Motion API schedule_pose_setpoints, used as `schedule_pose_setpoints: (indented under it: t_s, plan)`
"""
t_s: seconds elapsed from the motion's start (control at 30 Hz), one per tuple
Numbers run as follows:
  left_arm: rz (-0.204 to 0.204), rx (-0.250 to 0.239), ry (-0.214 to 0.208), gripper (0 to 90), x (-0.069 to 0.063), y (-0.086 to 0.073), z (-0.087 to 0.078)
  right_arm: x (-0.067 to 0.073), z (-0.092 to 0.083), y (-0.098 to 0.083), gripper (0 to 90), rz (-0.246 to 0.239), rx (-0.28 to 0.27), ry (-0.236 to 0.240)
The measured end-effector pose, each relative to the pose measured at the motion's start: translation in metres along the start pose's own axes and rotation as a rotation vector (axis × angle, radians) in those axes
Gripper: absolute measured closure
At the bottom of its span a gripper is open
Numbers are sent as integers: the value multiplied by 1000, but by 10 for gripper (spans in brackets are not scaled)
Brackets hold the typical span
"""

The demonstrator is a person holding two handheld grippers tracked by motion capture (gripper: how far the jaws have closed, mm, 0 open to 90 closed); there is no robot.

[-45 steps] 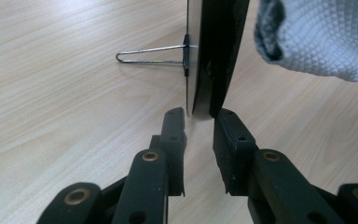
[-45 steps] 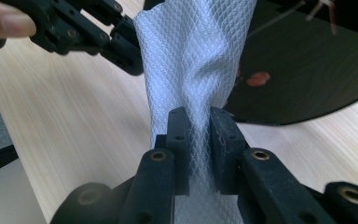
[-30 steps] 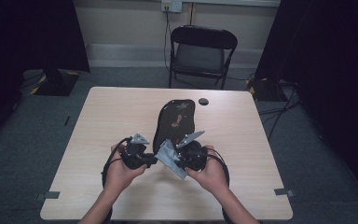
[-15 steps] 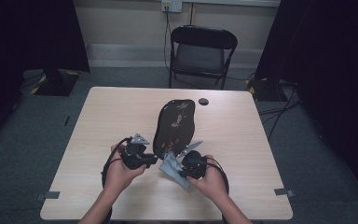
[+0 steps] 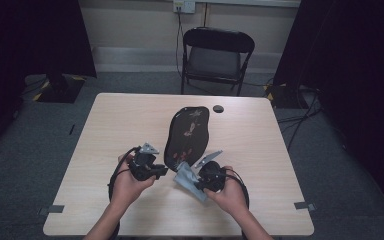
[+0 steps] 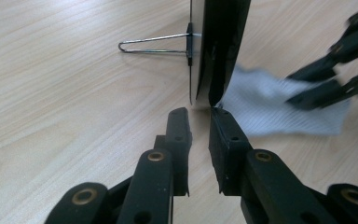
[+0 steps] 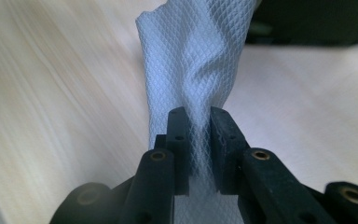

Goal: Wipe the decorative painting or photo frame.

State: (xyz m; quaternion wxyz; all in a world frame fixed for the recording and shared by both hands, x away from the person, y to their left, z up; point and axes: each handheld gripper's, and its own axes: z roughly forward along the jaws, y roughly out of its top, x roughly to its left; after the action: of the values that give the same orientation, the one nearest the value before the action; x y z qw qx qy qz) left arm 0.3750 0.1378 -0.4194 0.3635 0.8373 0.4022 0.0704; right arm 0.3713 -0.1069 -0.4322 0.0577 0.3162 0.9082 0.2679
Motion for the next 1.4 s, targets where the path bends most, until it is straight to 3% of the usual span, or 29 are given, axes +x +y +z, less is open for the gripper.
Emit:
schedule_pose_setpoints:
  t_s: [0.23,0.4,0.57,1.4]
  plan:
    - [-4,-2,-4,778,1,0,1,8,-47,26,798,-37,-119,-32]
    - [-8,-6,0,779,0,-1,1,13,-59,44,798,-57,-155,-35]
    - [-5,0,-10,777,2,-1,2,16,-48,47,797,-58,-138,-29]
    - [-12,-5,-10,779,0,0,1,14,4,16,795,-42,-24,5]
